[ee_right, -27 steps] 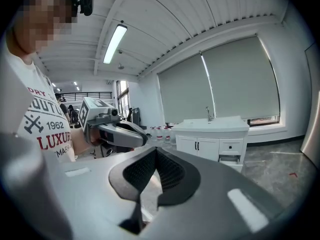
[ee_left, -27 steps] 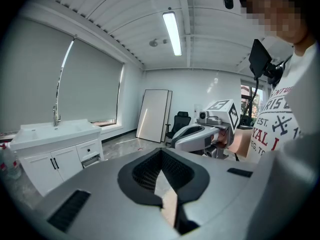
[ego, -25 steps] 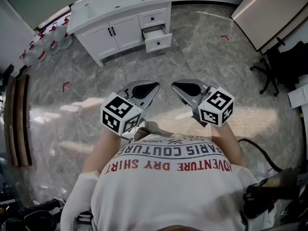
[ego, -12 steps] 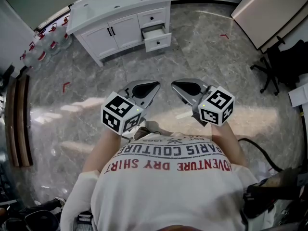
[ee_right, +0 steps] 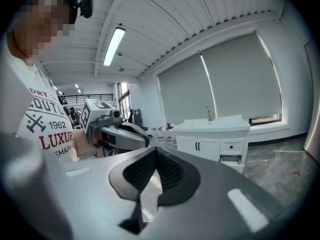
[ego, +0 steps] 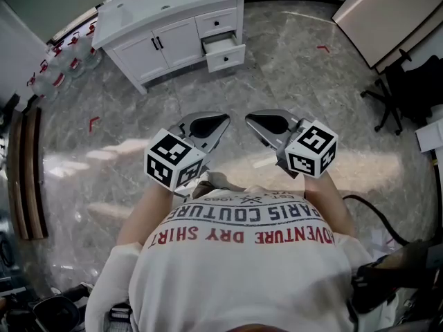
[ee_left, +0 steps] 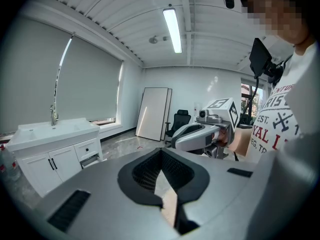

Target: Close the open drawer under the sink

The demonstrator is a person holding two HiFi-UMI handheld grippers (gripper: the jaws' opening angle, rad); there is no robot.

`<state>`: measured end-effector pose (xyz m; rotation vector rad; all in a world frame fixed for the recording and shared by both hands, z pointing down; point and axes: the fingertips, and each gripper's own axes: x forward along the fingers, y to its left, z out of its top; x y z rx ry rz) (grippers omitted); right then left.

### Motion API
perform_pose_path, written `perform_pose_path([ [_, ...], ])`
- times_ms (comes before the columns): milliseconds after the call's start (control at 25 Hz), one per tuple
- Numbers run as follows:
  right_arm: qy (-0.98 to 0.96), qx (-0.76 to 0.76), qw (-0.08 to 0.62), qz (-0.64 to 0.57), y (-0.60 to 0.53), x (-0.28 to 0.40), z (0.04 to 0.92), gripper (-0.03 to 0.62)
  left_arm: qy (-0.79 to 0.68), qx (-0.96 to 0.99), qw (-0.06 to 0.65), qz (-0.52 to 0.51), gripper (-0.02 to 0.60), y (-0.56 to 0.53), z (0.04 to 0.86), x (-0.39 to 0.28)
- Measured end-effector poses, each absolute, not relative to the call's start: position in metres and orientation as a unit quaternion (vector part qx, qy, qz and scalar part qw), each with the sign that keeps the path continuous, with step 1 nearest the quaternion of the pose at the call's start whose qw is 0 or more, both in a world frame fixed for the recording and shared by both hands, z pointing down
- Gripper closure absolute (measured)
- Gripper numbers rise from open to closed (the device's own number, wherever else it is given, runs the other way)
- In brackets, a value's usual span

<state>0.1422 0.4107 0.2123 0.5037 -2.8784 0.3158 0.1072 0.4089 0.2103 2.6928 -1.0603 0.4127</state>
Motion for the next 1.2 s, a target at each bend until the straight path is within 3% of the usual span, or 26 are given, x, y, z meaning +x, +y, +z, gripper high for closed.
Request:
perform_pose_path([
  [720,-0.964,0.189,0.114,0.147,0.314,0.132,0.270,0.592,-0.356,0.909,0.155,0.154,0.580,0.322,0.262,0.088],
  [1200,-0.955,0.199,0.104,0.192,0.089,0.058,0.317,0.592,-0.364,0.894,0.190,0.178,0.580,0.105,0.314,0.008],
])
